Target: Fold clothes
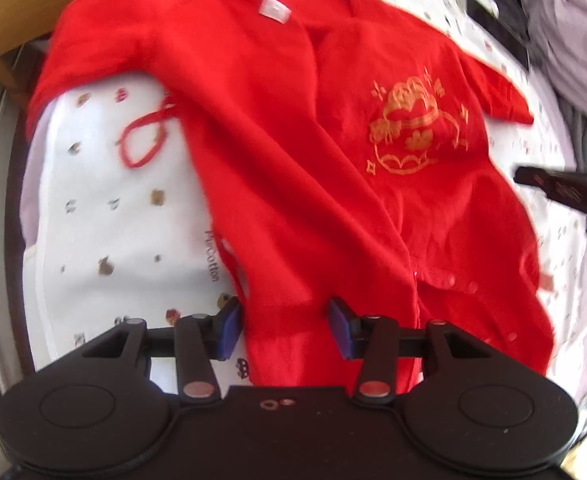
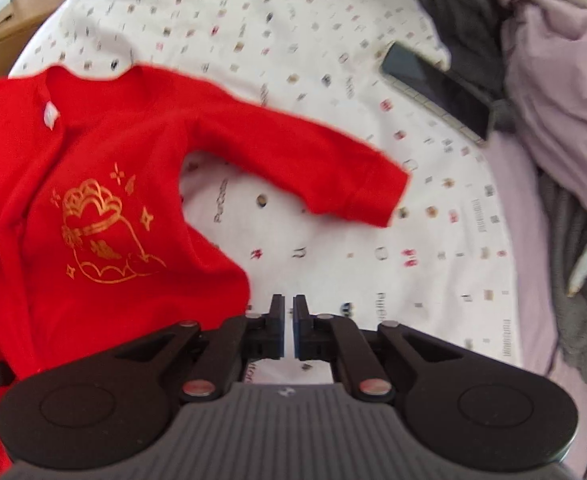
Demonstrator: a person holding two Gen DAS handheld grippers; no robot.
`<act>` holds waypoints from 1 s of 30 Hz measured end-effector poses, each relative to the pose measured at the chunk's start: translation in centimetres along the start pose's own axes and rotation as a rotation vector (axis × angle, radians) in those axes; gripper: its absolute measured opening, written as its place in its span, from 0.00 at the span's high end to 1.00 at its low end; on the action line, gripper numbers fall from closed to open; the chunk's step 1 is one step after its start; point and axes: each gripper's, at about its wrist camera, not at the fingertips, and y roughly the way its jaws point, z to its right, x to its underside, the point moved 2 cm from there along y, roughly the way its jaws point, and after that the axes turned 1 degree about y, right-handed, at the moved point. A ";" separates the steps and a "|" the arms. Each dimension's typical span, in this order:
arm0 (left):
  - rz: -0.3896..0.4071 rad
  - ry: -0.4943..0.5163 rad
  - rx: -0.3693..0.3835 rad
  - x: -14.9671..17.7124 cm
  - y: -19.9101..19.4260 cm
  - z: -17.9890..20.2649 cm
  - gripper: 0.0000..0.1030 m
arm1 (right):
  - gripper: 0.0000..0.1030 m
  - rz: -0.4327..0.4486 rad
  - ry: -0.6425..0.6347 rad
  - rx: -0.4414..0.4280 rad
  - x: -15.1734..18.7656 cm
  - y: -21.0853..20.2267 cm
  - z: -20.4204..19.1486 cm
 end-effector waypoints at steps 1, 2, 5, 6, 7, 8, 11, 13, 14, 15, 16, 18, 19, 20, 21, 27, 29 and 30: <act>-0.013 -0.005 0.004 0.3 0.1 -0.1 0.56 | 0.82 0.020 0.000 -0.011 0.4 -1.3 0.1; -0.025 0.004 0.007 0.5 0.3 -0.1 0.56 | 0.76 0.039 0.000 -0.022 0.9 -2.5 0.2; -0.025 0.062 0.000 0.7 1.1 0.7 0.55 | 0.55 0.067 0.024 -0.051 2.5 -5.2 0.2; -0.010 0.082 0.005 0.6 1.2 1.1 0.55 | 0.55 0.069 0.035 -0.061 3.1 -5.9 0.1; 0.007 0.103 0.013 0.4 1.3 1.6 0.56 | 0.55 0.066 0.046 -0.069 3.7 -6.4 -0.1; 0.038 0.132 0.040 0.4 1.2 1.9 0.59 | 0.55 0.062 0.059 -0.077 4.4 -6.7 -0.3; 0.068 0.113 0.039 0.4 1.0 1.6 0.91 | 0.55 0.051 0.096 -0.094 6.4 -7.2 -1.4; 0.052 0.083 0.012 0.6 1.0 0.9 0.99 | 0.55 0.042 0.107 -0.093 7.6 -7.3 -2.2; 0.051 0.071 0.026 0.7 0.9 0.6 0.99 | 0.55 0.040 0.120 -0.097 7.9 -7.3 -2.3; 0.050 0.059 0.039 0.8 0.7 0.2 0.99 | 0.55 0.038 0.133 -0.102 8.2 -7.3 -2.4; 0.057 0.048 0.042 0.9 0.3 0.0 0.99 | 0.55 0.036 0.145 -0.106 8.6 -7.4 -2.5; 0.071 0.025 0.047 1.2 -0.5 -0.6 0.99 | 0.55 0.033 0.159 -0.113 8.9 -7.5 -2.6; 0.081 0.019 0.044 1.4 -1.1 -0.8 0.99 | 0.55 0.030 0.161 -0.117 9.0 -7.5 -2.7; 0.089 0.011 0.041 1.6 -1.5 -1.0 0.99 | 0.55 0.028 0.161 -0.116 9.1 -7.6 -2.7; 0.089 -0.004 0.041 1.6 -1.7 -1.2 0.99 | 0.55 0.028 0.158 -0.110 9.2 -7.6 -2.7; 0.083 -0.083 0.010 1.7 -2.7 -2.5 1.00 | 0.55 0.031 0.175 -0.111 9.1 -8.2 -2.3; 0.024 -0.063 0.013 1.0 -1.2 -1.6 1.00 | 0.55 0.029 0.168 -0.125 9.0 -8.4 -2.6; -0.007 -0.044 0.018 0.8 -0.4 -1.5 0.99 | 0.55 0.026 0.154 -0.132 9.0 -8.5 -3.0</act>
